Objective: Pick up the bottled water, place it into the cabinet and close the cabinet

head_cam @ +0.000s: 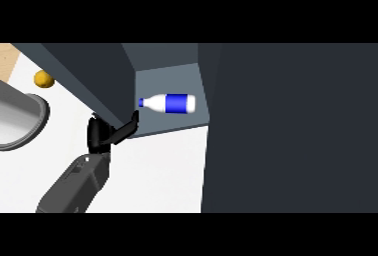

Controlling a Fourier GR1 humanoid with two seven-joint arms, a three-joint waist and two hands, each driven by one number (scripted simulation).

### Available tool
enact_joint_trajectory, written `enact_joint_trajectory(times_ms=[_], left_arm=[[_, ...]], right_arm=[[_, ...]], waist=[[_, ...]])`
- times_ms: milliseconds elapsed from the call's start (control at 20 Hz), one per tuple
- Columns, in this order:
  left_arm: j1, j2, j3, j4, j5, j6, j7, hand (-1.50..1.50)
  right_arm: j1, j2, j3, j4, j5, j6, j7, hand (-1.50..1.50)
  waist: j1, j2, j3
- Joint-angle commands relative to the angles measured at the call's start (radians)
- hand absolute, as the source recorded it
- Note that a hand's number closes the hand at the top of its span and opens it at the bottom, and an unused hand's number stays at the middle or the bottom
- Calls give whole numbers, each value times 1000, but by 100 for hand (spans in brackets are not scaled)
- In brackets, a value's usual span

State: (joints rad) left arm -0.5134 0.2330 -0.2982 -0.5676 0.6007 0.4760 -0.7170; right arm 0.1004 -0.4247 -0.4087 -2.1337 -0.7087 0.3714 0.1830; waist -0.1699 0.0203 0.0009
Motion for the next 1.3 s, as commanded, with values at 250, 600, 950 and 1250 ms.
enact_joint_trajectory(times_ms=[250, 600, 950, 1250], left_arm=[[-235, -172, -13, -43, 20, -90, 27, 150], [-201, -226, -4, -20, 50, -203, 3, 150], [-128, -227, -19, -16, 75, -367, -39, 150], [-41, -222, -57, -27, 63, -478, -73, 150]], right_arm=[[14, -29, -19, -20, -2, 23, 12, -150], [54, -22, -21, -66, -7, 24, 28, -150], [101, -38, 2, -113, -13, 64, 57, 150], [150, -25, 13, -204, -56, 56, 88, 150]], waist=[[27, -16, -5], [61, -29, -5], [98, -37, -5], [130, -44, -2]])
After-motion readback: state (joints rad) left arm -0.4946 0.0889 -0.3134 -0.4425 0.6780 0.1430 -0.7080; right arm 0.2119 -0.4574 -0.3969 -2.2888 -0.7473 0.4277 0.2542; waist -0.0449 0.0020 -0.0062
